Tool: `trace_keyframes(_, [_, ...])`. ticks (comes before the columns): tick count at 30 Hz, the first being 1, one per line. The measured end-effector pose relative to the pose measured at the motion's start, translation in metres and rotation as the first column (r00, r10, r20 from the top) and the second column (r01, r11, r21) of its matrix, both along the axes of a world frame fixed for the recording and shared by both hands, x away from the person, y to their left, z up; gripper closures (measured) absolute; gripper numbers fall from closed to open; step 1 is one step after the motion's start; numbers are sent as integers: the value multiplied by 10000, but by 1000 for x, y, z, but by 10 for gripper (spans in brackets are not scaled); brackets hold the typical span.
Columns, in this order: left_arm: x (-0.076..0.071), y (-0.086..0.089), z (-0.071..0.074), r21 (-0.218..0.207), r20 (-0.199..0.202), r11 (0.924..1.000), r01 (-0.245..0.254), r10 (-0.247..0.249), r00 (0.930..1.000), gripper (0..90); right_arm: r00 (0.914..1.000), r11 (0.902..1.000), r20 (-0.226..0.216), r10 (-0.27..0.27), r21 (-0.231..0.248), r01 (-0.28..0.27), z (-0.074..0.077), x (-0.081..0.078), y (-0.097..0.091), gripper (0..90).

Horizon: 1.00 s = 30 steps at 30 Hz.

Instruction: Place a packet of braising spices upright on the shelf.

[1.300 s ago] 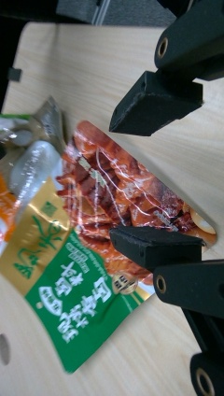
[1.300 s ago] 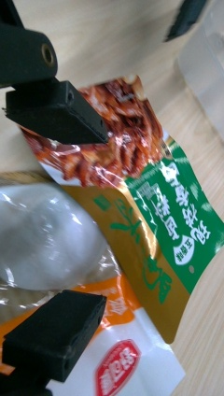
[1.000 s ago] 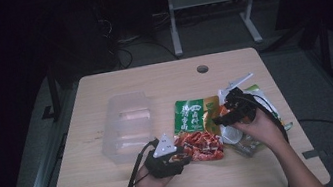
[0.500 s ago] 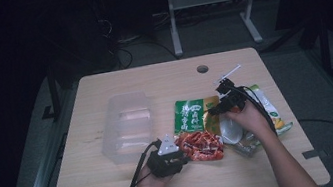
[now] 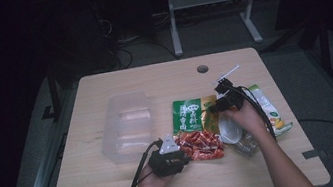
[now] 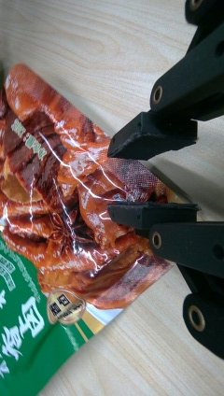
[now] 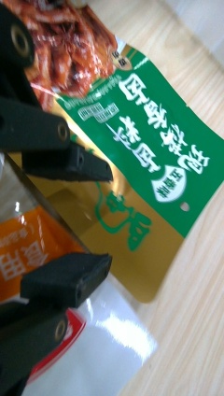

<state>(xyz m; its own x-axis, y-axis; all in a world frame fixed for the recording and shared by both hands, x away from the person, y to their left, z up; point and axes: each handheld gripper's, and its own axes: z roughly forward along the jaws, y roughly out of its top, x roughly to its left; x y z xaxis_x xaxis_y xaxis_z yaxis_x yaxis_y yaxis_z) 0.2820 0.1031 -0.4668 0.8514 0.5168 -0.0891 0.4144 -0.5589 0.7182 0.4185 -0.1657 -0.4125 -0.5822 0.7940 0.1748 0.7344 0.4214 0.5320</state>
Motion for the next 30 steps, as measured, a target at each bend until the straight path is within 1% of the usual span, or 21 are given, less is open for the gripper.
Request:
trace_keyframes(1, [0,0,0,45,34,10000,32,-32,10000,668,10000,10000,-72,45,-25,-45,-1,0,1,558])
trace_keyframes(4, [0,0,0,95,163,9999,76,-78,9998,670,9997,9999,-225,-53,-148,49,-4,2,5,561])
trace_keyframes(6, [1,0,0,86,139,9999,76,-77,9999,673,9995,9999,-288,-95,-54,93,-5,4,6,564])
trace_keyframes(7, [0,0,0,44,72,10000,37,-37,10000,674,9993,9999,-345,-136,-82,133,-5,5,6,568])
trace_keyframes(9, [0,0,-1,-2,14,10000,21,-21,10000,677,9992,9997,-361,-160,-201,153,-5,6,8,546])
trace_keyframes(10, [1,0,-1,-10,8,10000,15,-15,10000,679,9990,9997,-404,-202,-173,196,-5,6,8,516])
trace_keyframes(11, [1,0,-1,18,42,10000,38,-39,10000,679,9985,9991,-407,-368,-206,360,-5,7,8,485])
trace_keyframes(12, [1,0,-1,5,17,10000,8,-8,10000,680,9978,9986,-412,-520,-74,517,-5,8,8,467])
trace_keyframes(13, [0,0,-1,21,19,10000,7,-7,10000,681,9971,9982,-479,-593,73,597,-5,9,7,470])
trace_keyframes(15, [0,0,-1,-44,-3,10000,-24,24,10000,681,9966,9979,-497,-652,32,654,-8,11,7,472])
trace_keyframes(16, [1,0,-1,-19,31,10000,10,-10,10000,685,9962,9978,-571,-656,89,662,-9,12,8,475])
trace_keyframes(18, [1,0,-1,-12,32,10000,13,-13,10000,688,9963,9982,-625,-588,65,594,-12,14,9,493])
trace_keyframes(20, [1,0,-1,-15,40,10000,9,-9,10000,689,9963,9988,-707,-480,67,485,-14,14,12,540])
trace_keyframes(21, [1,0,-1,-21,49,10000,6,-6,10000,690,9965,9989,-714,-440,109,449,-15,14,12,580])
trace_keyframes(22, [1,0,-1,-35,50,10000,-8,8,10000,691,9966,9989,-738,-375,269,396,-15,15,12,636])
trace_keyframes(23, [1,0,-1,-40,50,10000,-10,10,10000,692,9965,9988,-798,-255,408,289,-16,15,12,673])
trace_keyframes(26, [0,0,-2,-136,31,9999,-76,76,10000,692,9971,9993,-766,-2,381,32,-16,14,15,800])
trace_keyframes(27, [0,0,-2,-153,17,9998,-84,84,10000,690,9971,9989,-755,59,467,-23,-15,13,16,856])
trace_keyframes(28, [1,0,-2,-106,26,9999,-68,68,10000,687,9973,9980,-727,118,625,-72,-13,12,16,890])
trace_keyframes(30, [1,2,-1,-92,-11,9999,-47,47,10000,653,9981,9960,-550,295,854,-247,-7,9,15,897])
